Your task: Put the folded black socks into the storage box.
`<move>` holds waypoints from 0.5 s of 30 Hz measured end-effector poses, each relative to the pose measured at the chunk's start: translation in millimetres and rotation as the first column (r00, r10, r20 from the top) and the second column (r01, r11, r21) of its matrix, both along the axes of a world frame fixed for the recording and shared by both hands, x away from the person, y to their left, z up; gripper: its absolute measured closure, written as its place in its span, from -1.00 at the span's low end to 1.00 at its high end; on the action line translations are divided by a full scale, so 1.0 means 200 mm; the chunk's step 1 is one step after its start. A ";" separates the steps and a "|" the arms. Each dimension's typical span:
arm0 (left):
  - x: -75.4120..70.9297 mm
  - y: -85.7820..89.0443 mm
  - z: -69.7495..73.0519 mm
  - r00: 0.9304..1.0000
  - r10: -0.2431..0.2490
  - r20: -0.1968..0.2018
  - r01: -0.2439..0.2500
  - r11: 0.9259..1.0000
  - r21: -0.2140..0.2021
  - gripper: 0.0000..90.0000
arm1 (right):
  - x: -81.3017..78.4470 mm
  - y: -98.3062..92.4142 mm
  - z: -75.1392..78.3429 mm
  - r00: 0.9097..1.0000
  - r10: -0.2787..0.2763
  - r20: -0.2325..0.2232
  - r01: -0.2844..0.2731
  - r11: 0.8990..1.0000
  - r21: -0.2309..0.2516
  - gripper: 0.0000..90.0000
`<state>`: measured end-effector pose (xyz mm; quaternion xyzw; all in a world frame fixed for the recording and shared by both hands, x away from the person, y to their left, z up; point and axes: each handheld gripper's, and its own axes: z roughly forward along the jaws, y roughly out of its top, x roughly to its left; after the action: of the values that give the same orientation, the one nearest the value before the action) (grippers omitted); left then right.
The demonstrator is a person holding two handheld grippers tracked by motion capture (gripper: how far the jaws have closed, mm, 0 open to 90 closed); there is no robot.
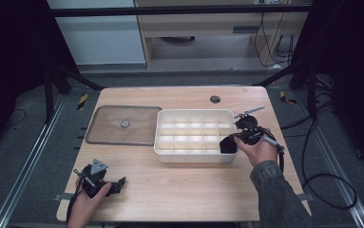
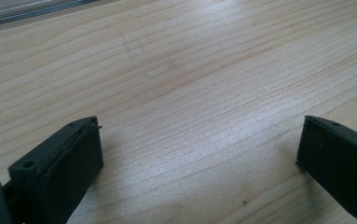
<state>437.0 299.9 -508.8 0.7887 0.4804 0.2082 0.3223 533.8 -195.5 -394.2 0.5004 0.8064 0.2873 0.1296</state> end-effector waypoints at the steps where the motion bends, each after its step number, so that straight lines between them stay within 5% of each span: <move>1: 0.00 0.00 0.00 1.000 0.000 0.000 0.000 1.000 0.000 -1.00 | 0.00 0.00 0.00 1.000 0.000 0.003 0.000 1.000 0.003 1.00; 15: 0.00 0.00 0.00 1.000 0.001 0.001 -0.001 1.000 -0.001 -1.00 | -0.03 0.00 0.03 0.995 -0.013 0.099 0.007 0.998 0.067 1.00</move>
<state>436.8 299.6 -508.8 0.7883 0.4808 0.2083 0.3226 528.8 -195.5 -388.7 0.4936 0.7864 0.3377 0.1544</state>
